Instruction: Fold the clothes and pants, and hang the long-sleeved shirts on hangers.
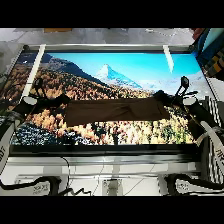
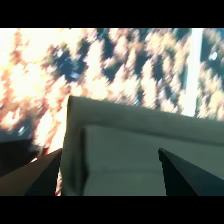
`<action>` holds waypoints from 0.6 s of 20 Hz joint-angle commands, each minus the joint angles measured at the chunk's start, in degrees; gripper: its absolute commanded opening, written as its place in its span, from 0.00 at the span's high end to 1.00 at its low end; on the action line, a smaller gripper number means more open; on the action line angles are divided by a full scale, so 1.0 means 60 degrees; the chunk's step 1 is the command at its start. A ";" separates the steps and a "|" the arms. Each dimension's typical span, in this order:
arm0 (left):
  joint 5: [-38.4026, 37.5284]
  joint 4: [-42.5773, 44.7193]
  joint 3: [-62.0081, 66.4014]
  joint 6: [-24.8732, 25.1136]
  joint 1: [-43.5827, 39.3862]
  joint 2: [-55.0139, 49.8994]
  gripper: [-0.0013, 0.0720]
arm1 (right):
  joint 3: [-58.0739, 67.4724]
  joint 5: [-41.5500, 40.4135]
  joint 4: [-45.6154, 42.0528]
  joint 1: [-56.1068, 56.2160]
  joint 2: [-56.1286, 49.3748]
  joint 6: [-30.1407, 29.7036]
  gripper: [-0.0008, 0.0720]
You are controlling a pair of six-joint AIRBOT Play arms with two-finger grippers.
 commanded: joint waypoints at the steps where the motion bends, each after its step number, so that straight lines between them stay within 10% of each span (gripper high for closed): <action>1: -0.1545 0.0433 0.0040 -0.0127 0.0641 -0.0259 0.03 | 0.0040 0.0503 -0.0437 0.0007 -0.0062 0.0000 0.22; 10: -0.3843 -0.1708 0.0576 0.2386 0.0758 -0.2175 0.07 | 0.0055 0.1530 -0.0430 0.0018 -0.0062 0.0004 0.23; 12: -0.3763 -0.1792 0.0692 0.3158 0.0441 -0.2259 0.42 | 0.0055 0.1778 -0.0430 0.0120 -0.0062 -0.0011 0.23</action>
